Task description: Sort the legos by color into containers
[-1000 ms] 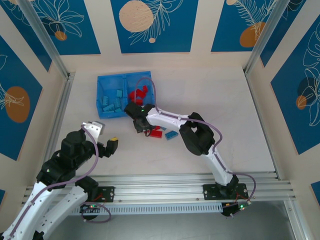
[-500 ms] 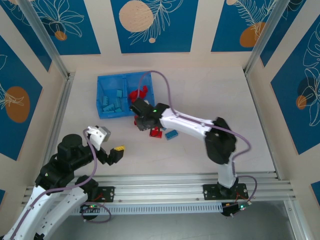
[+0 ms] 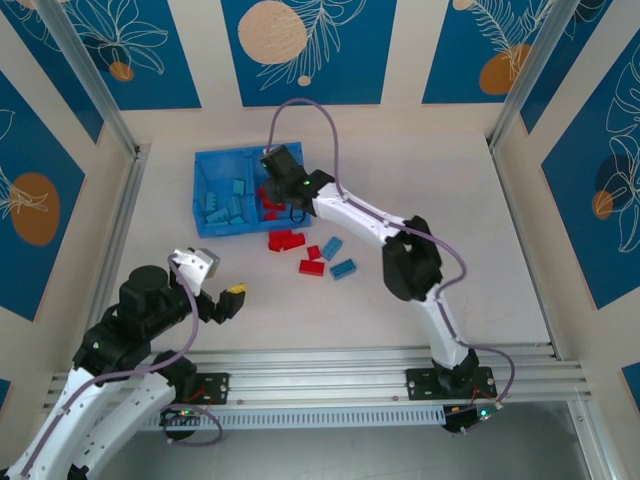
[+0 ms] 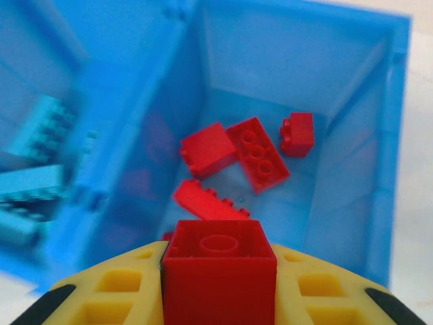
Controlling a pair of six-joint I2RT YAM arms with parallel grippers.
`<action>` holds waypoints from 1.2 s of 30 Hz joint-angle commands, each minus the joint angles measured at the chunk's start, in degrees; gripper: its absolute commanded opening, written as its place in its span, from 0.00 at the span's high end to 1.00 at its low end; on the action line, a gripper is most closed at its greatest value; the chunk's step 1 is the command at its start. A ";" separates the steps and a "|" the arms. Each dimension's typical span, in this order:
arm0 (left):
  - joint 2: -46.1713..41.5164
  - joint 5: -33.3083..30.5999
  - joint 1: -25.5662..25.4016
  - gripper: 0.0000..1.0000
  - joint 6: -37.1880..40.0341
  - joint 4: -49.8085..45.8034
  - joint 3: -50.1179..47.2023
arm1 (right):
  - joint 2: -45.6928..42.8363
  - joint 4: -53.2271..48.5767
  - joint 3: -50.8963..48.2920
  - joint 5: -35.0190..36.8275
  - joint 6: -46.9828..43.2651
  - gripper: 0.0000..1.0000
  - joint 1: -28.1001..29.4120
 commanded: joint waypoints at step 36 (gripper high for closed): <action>65.90 -0.05 -23.18 0.06 -14.54 14.33 24.42 | -95.11 -22.02 -65.36 -9.74 22.85 0.00 -4.76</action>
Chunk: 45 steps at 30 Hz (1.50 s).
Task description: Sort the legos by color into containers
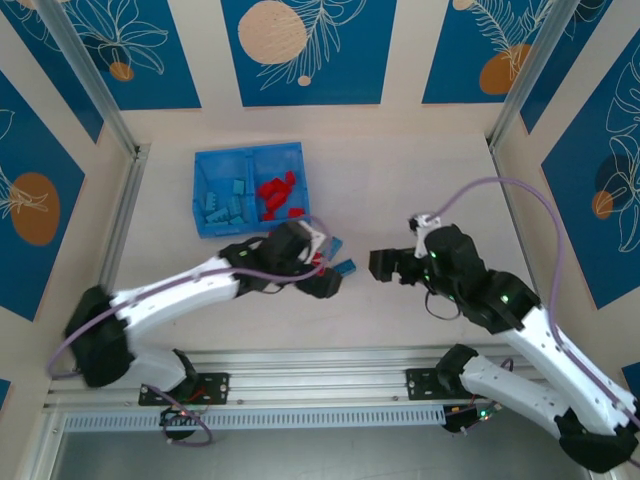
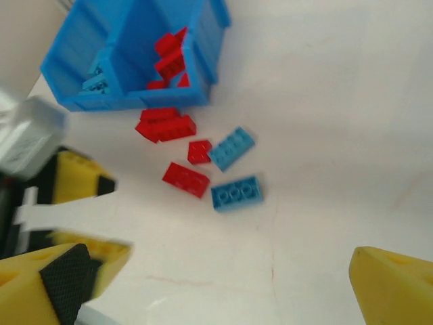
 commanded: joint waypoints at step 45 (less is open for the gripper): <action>2.62 -12.09 12.91 0.74 10.61 -3.55 16.02 | -7.15 -0.10 -1.01 -11.94 9.37 0.00 -1.22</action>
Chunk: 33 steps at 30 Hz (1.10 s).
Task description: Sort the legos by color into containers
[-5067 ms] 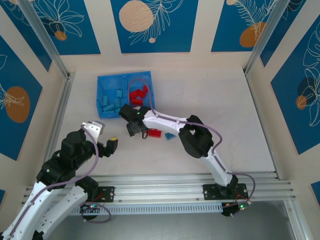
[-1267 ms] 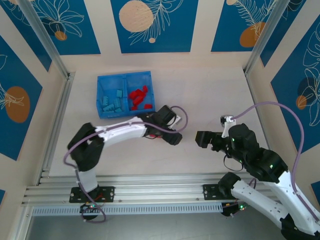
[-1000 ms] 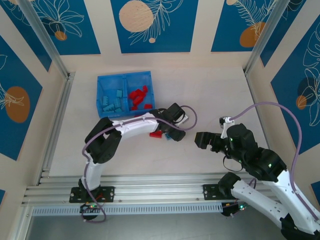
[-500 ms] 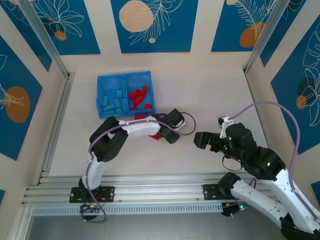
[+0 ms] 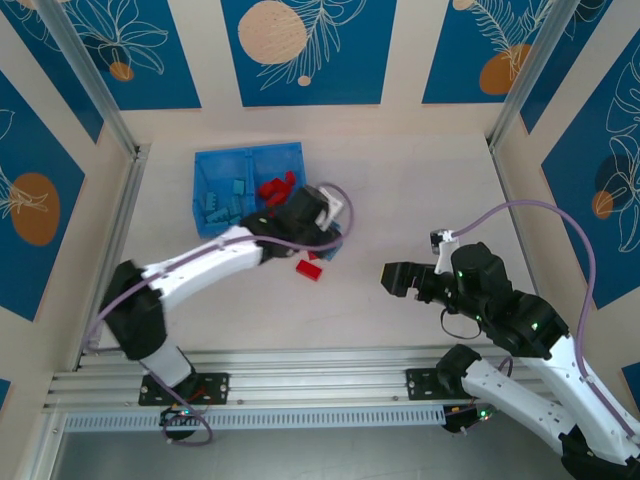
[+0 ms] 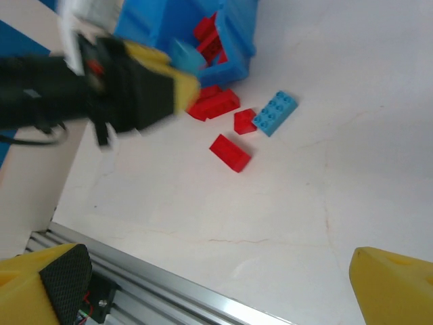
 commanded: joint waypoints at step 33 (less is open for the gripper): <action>-2.74 8.27 33.65 0.41 -10.83 0.25 2.14 | 6.88 7.57 -4.19 -4.57 3.16 0.00 -0.05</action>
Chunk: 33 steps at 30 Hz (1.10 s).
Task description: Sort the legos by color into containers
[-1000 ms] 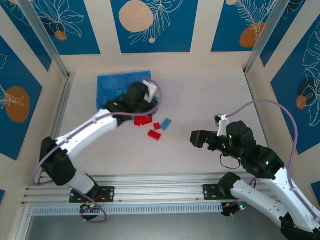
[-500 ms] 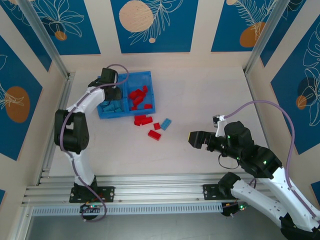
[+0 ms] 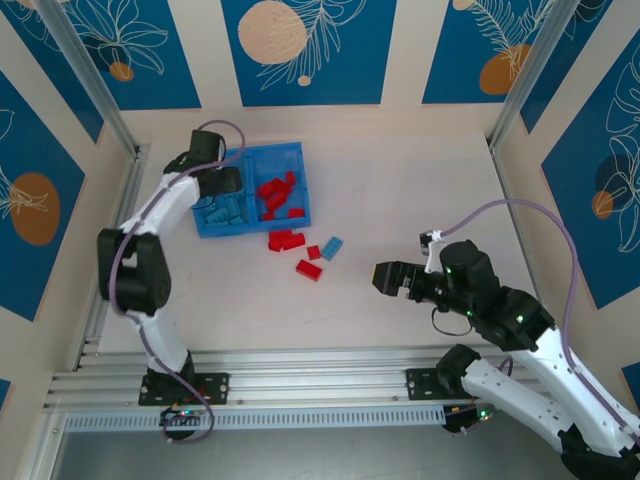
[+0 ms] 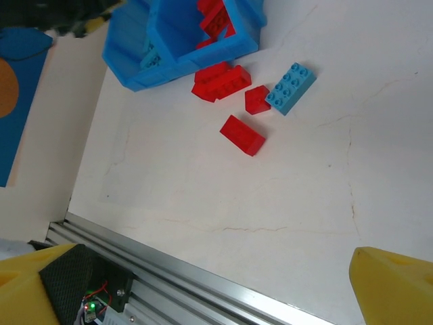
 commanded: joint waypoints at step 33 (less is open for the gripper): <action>-58.30 7.70 -36.04 0.00 24.43 -14.14 -34.81 | 74.86 18.69 21.19 7.42 -29.96 0.40 10.58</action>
